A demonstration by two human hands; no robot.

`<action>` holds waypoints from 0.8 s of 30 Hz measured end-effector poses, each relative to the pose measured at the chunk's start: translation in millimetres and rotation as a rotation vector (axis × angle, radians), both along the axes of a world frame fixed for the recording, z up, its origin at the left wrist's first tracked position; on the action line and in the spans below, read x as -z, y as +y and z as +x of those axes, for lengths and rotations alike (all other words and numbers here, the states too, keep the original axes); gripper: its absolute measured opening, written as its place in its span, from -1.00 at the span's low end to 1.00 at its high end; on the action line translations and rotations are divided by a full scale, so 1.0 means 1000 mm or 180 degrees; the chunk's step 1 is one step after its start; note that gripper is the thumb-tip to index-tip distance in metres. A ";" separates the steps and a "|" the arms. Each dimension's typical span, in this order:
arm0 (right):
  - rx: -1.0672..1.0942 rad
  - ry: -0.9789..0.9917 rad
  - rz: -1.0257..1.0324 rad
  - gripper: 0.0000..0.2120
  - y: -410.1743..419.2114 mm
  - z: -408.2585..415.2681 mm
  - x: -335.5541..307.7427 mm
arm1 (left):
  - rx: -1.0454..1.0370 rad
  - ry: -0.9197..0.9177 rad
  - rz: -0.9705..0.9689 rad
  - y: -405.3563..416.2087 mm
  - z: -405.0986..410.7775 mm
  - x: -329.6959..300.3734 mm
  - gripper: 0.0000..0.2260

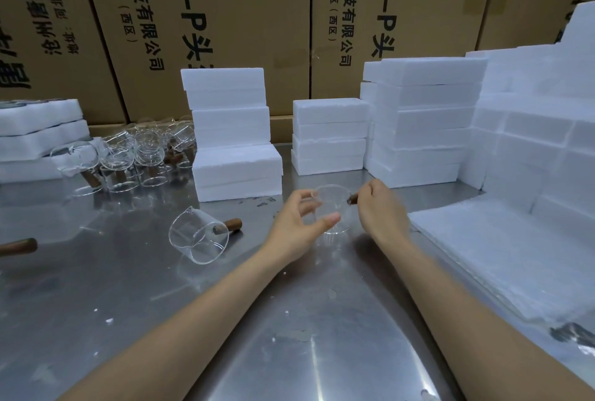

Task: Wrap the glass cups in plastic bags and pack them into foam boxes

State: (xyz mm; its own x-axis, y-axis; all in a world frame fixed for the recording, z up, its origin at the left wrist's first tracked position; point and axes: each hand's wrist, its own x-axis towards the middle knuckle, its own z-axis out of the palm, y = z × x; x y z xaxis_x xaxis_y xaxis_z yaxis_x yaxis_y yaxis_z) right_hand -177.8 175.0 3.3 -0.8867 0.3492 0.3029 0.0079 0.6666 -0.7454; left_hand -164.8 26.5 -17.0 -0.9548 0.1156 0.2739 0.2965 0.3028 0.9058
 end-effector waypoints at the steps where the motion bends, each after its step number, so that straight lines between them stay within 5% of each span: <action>1: 0.0008 -0.0151 0.0148 -0.71 0.002 0.001 0.001 | 0.0019 0.0011 -0.0123 -0.001 -0.001 0.002 -0.51; 8: 0.0549 -0.0511 0.0846 -0.77 0.031 0.016 -0.017 | 0.0085 -0.0001 -0.0391 -0.003 -0.006 0.007 -0.54; 13: 0.0839 -0.1656 0.1337 -0.64 0.061 0.031 -0.026 | 0.0086 -0.0018 -0.0477 -0.004 -0.004 0.005 -0.51; 18: 0.1039 -0.1167 0.1217 -0.81 0.072 0.029 -0.025 | 0.0080 -0.0013 -0.0406 -0.003 0.000 0.002 -0.51; 24: 0.1141 -0.0442 0.0690 -0.78 0.078 0.027 -0.027 | 0.0071 -0.0039 -0.0410 -0.002 0.000 0.002 -0.43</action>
State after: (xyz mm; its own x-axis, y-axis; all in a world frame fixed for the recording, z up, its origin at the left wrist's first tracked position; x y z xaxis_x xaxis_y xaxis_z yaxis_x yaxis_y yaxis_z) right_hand -150.4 252.9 29.8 -0.7586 0.5837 0.2895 0.3575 0.7444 -0.5640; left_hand -165.1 24.0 -19.3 -0.9548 0.1702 0.2438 0.2936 0.4102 0.8635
